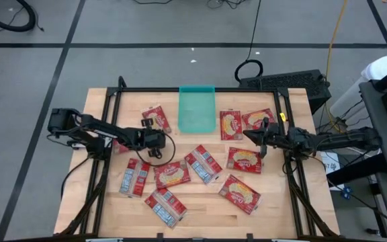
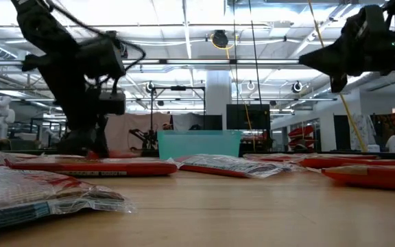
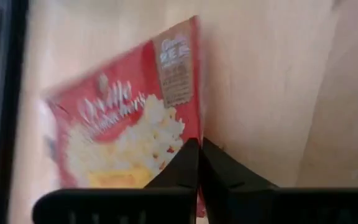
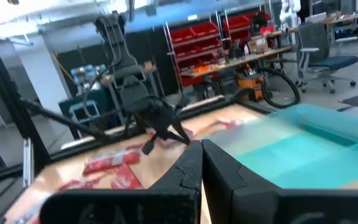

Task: Sort popcorn bags into baskets
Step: Put the red popcorn bag into the blue bin

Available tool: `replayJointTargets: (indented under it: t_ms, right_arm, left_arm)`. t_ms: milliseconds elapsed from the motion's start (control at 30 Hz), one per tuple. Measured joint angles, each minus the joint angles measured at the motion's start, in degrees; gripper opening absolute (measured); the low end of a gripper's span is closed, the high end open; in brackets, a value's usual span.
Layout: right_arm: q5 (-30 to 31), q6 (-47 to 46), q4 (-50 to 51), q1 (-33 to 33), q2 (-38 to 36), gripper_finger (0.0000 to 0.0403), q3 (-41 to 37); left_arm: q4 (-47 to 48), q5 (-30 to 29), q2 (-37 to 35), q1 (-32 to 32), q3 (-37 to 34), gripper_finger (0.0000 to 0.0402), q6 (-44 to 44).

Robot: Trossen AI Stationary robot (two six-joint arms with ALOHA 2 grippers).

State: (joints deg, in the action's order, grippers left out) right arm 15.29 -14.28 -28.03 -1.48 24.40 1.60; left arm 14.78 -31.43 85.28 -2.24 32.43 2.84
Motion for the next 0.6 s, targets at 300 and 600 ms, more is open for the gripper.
replayJointTargets:
  t_ms: [300, 600]
  right_arm:
    - [4.48, 4.89, -1.28, -0.03, 24.66, 0.0, 13.17]
    - [4.41, 11.36, -0.65, 0.0, 51.81, 0.0037, 33.68]
  left_arm:
    - [1.01, -5.91, -11.21, -0.15, 3.82, 0.0003, 7.65]
    - [1.61, -9.53, -23.51, 0.45, 4.54, 0.0002, 11.16]
